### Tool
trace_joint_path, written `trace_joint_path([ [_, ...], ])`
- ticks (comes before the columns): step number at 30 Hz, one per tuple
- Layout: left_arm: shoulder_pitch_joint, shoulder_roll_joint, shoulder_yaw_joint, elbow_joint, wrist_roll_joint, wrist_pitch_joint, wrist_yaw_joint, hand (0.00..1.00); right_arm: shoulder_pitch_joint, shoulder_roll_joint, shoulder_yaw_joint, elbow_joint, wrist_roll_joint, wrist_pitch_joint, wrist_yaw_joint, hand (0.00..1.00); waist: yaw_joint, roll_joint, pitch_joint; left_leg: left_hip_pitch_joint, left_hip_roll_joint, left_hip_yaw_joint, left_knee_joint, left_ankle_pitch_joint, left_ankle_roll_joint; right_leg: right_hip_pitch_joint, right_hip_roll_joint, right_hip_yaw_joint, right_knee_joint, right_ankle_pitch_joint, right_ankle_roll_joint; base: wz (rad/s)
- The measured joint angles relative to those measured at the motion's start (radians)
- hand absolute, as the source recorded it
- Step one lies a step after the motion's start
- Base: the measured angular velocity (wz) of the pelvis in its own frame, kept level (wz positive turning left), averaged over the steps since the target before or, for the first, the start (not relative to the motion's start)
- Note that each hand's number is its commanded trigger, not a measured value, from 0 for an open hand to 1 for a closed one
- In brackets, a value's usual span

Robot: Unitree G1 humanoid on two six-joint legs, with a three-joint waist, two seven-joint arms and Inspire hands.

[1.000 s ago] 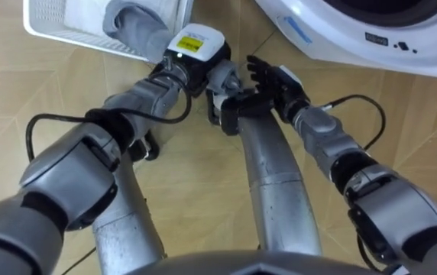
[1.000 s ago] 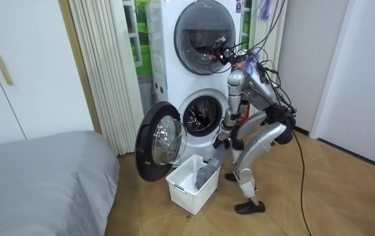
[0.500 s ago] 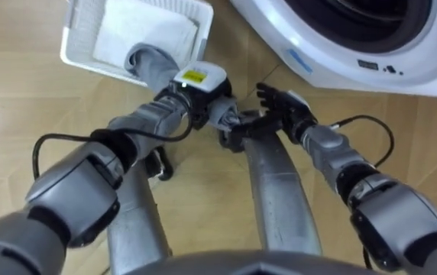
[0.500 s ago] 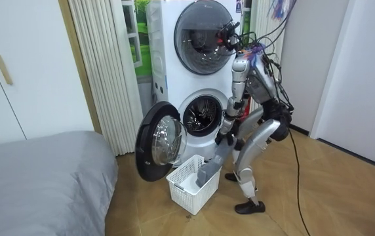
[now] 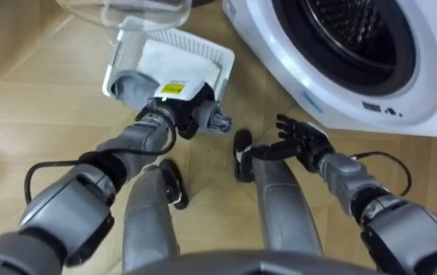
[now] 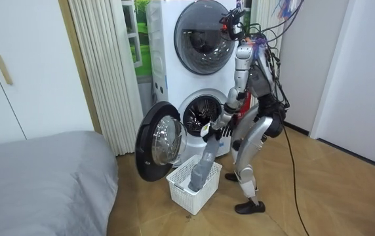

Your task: Put towel into washing machine

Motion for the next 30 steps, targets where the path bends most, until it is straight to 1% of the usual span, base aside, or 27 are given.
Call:
trace_joint_path([
  [2,0.023,-0.003,0.026,-0.032,-0.126,-0.014,-0.018,1.00,0.000,0.001,-0.001,0.000,-0.023,0.000,0.019,0.00,0.020,0.000,-0.0001,0.014,-0.002,0.000,-0.012,0.000,0.000,0.014,-0.001,-0.001,-0.011,0.000,0.002,0.00],
  [3,0.024,-0.006,0.026,-0.035,-0.168,-0.015,-0.028,1.00,-0.001,0.002,0.000,0.000,-0.033,0.000,0.019,0.00,0.023,0.000,-0.0002,0.015,-0.003,0.000,-0.015,0.002,0.001,0.017,-0.002,-0.003,-0.013,0.000,0.002,0.06],
  [5,0.036,-0.010,0.036,-0.081,-0.315,-0.015,-0.097,1.00,-0.008,0.010,-0.009,-0.002,-0.075,0.000,0.019,0.00,0.026,0.000,-0.0004,0.014,-0.010,-0.003,-0.019,0.006,0.005,0.018,-0.012,-0.012,-0.016,-0.001,0.004,0.12],
  [6,0.043,-0.011,0.036,-0.096,-0.355,-0.015,-0.119,1.00,-0.008,0.013,-0.012,-0.005,-0.082,0.000,0.019,0.00,0.027,-0.001,-0.0009,0.014,-0.012,-0.003,-0.019,0.007,0.006,0.019,-0.015,-0.013,-0.015,-0.002,0.005,0.08],
  [8,0.066,-0.017,0.037,-0.145,-0.560,-0.015,-0.216,1.00,-0.008,0.019,-0.015,-0.033,-0.101,0.000,0.025,0.00,0.029,-0.004,-0.0029,0.017,-0.019,-0.004,-0.020,0.008,0.010,0.023,-0.021,-0.013,-0.015,-0.003,0.009,0.05],
  [9,0.068,-0.020,0.034,-0.147,-0.615,-0.015,-0.244,1.00,-0.007,0.024,-0.017,-0.031,-0.107,0.002,0.026,0.00,0.027,-0.004,-0.0029,0.019,-0.020,-0.004,-0.020,0.009,0.011,0.027,-0.022,-0.013,-0.018,-0.002,0.010,0.03],
  [11,0.098,-0.026,0.022,-0.155,-0.844,-0.011,-0.351,1.00,0.001,0.041,-0.017,-0.046,-0.148,0.004,0.026,0.00,0.022,-0.011,-0.0079,0.041,-0.023,-0.004,-0.029,0.009,0.011,0.048,-0.022,-0.012,-0.028,-0.002,0.014,0.00],
  [12,0.109,-0.026,0.021,-0.163,-0.887,-0.010,-0.375,1.00,0.006,0.044,-0.017,-0.052,-0.155,0.004,0.026,0.00,0.021,-0.015,-0.0109,0.045,-0.026,-0.004,-0.036,0.010,0.012,0.051,-0.024,-0.011,-0.035,-0.001,0.015,0.06],
  [13,0.128,-0.030,0.020,-0.175,-0.951,-0.010,-0.423,1.00,0.016,0.046,-0.017,-0.063,-0.162,0.006,0.026,0.00,0.021,-0.020,-0.0148,0.050,-0.028,-0.005,-0.043,0.013,0.015,0.057,-0.027,-0.016,-0.035,-0.001,0.016,0.14],
  [14,0.143,-0.036,0.014,-0.183,-1.000,-0.007,-0.465,1.00,0.023,0.046,-0.023,-0.074,-0.178,0.013,0.025,0.00,0.021,-0.023,-0.0165,0.051,-0.030,-0.011,-0.044,0.014,0.015,0.064,-0.031,-0.025,-0.035,-0.001,0.016,0.15],
  [15,0.148,-0.037,0.011,-0.187,-1.020,-0.003,-0.482,1.00,0.025,0.047,-0.026,-0.077,-0.188,0.014,0.025,0.00,0.021,-0.026,-0.0188,0.051,-0.031,-0.012,-0.043,0.014,0.015,0.064,-0.032,-0.026,-0.035,-0.001,0.016,0.12],
  [17,0.161,-0.043,-0.008,-0.188,-1.108,0.031,-0.550,1.00,0.023,0.050,-0.034,-0.079,-0.197,0.020,0.026,0.00,0.026,-0.035,-0.0250,0.051,-0.035,-0.018,-0.042,0.016,0.017,0.066,-0.035,-0.027,-0.036,0.000,0.018,0.06],
  [18,0.164,-0.045,-0.009,-0.188,-1.123,0.041,-0.565,1.00,0.021,0.052,-0.037,-0.079,-0.197,0.023,0.025,0.00,0.025,-0.035,-0.0252,0.050,-0.036,-0.020,-0.041,0.016,0.017,0.068,-0.035,-0.028,-0.038,0.002,0.019,0.08],
  [20,0.167,-0.052,-0.012,-0.188,-1.170,0.074,-0.606,1.00,0.023,0.056,-0.049,-0.074,-0.196,0.024,0.028,0.00,0.023,-0.035,-0.0256,0.051,-0.037,-0.033,-0.042,0.021,0.018,0.079,-0.032,-0.032,-0.045,0.005,0.021,0.12],
  [24,0.166,-0.052,0.004,-0.188,-1.226,0.095,-0.639,1.00,0.026,0.066,-0.077,-0.073,-0.196,0.038,0.031,0.00,0.024,-0.034,-0.0279,0.050,-0.037,-0.038,-0.041,0.023,0.018,0.085,-0.030,-0.036,-0.053,0.011,0.022,0.02],
  [25,0.166,-0.052,0.005,-0.188,-1.241,0.104,-0.644,1.00,0.027,0.067,-0.083,-0.073,-0.196,0.044,0.032,0.00,0.024,-0.031,-0.0299,0.048,-0.036,-0.040,-0.039,0.023,0.018,0.085,-0.031,-0.041,-0.053,0.012,0.021,0.03],
  [26,0.166,-0.052,0.006,-0.188,-1.260,0.114,-0.648,1.00,0.028,0.067,-0.086,-0.073,-0.196,0.045,0.032,0.00,0.024,-0.028,-0.0316,0.046,-0.036,-0.042,-0.038,0.024,0.018,0.086,-0.032,-0.045,-0.052,0.012,0.020,0.03],
  [28,0.164,-0.052,0.005,-0.188,-1.283,0.125,-0.650,1.00,0.029,0.067,-0.093,-0.073,-0.196,0.045,0.037,0.00,0.024,-0.026,-0.0325,0.048,-0.036,-0.046,-0.038,0.024,0.018,0.091,-0.031,-0.049,-0.053,0.012,0.020,0.06],
  [29,0.164,-0.052,0.004,-0.189,-1.305,0.135,-0.654,1.00,0.034,0.067,-0.093,-0.071,-0.196,0.045,0.037,0.00,0.023,-0.022,-0.0353,0.050,-0.036,-0.053,-0.038,0.024,0.017,0.099,-0.030,-0.055,-0.058,0.012,0.020,0.10],
  [30,0.164,-0.052,0.007,-0.192,-1.328,0.147,-0.664,1.00,0.037,0.066,-0.097,-0.071,-0.197,0.047,0.038,0.00,0.024,-0.016,-0.0397,0.051,-0.035,-0.057,-0.039,0.024,0.017,0.105,-0.029,-0.059,-0.070,0.013,0.020,0.09],
])
